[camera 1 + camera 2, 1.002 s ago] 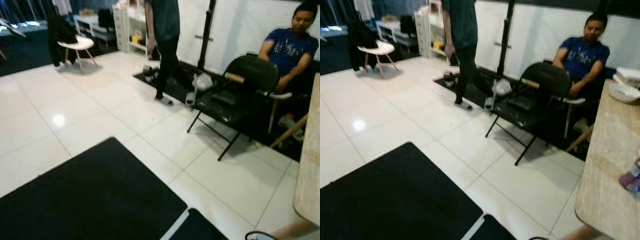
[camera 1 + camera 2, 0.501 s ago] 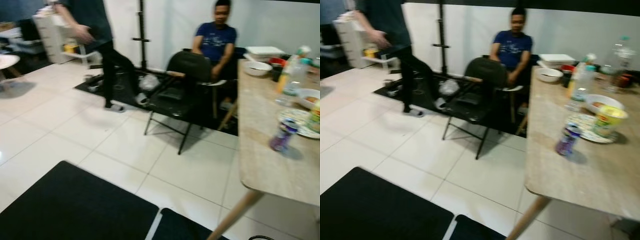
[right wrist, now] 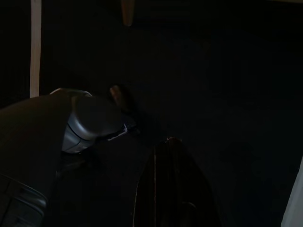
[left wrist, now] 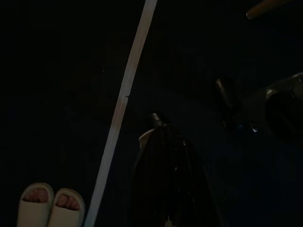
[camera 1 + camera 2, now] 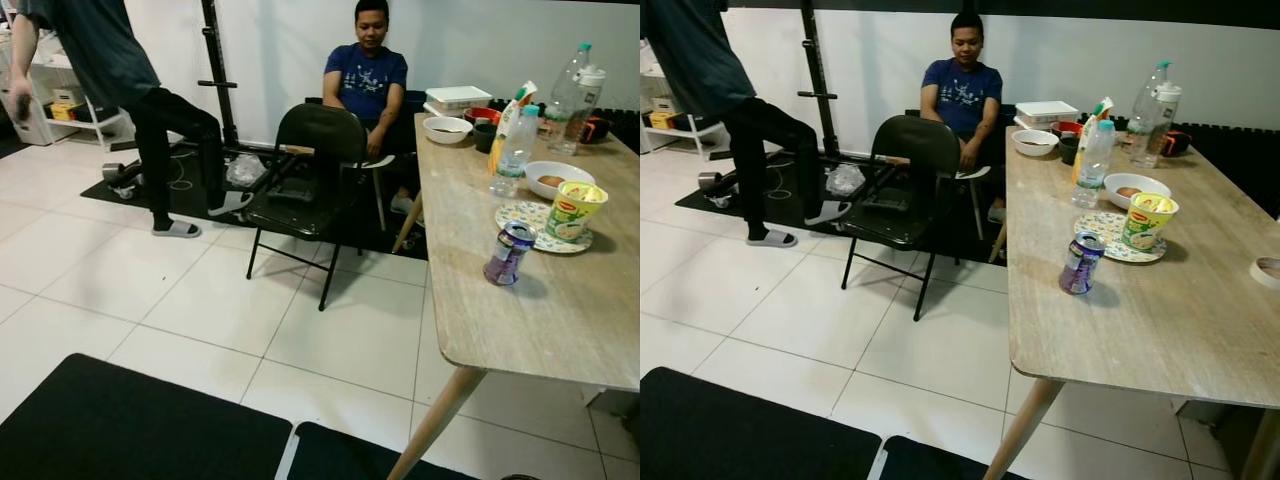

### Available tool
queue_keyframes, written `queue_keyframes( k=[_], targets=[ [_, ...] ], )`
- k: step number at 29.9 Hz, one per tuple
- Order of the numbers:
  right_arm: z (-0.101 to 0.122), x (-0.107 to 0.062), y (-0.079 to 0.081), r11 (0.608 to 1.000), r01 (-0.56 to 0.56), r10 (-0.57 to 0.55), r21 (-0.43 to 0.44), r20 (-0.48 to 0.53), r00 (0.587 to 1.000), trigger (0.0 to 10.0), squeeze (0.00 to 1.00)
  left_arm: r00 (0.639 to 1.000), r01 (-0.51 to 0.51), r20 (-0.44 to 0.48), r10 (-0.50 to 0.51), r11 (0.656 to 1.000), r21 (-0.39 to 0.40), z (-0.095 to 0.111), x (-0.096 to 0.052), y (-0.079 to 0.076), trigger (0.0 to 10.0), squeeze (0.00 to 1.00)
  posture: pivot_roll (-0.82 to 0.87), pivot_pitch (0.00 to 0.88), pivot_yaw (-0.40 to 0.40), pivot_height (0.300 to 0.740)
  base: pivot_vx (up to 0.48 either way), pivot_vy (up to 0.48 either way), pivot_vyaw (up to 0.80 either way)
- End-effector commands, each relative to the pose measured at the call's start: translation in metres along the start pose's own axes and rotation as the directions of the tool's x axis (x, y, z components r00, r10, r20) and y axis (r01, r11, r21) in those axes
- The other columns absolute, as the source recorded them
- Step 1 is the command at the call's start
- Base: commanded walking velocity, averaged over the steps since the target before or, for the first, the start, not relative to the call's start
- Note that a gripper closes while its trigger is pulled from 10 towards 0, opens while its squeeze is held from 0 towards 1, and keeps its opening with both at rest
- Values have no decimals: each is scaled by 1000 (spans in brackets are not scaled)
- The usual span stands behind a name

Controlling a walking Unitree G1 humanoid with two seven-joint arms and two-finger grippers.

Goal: Restocking fridge

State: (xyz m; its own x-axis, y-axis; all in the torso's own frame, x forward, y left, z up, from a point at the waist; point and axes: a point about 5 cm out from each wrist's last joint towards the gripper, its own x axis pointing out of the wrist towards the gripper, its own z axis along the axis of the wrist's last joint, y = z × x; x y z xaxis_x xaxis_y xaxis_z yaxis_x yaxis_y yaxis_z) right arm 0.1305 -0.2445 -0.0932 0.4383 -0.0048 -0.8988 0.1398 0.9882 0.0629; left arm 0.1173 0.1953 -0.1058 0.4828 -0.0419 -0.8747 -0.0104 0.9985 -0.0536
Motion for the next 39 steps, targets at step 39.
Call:
queue_keyframes(
  k=[39],
  targets=[
    [-2, 0, -1, 1000, 11, -11, -10, -13, 1000, 10000, 0, 1000, -3, -21, 2, 999, -37, -7, -3, 6, 10000, 0, -73, 0, 8, 740, 0, -71, -725]
  ],
)
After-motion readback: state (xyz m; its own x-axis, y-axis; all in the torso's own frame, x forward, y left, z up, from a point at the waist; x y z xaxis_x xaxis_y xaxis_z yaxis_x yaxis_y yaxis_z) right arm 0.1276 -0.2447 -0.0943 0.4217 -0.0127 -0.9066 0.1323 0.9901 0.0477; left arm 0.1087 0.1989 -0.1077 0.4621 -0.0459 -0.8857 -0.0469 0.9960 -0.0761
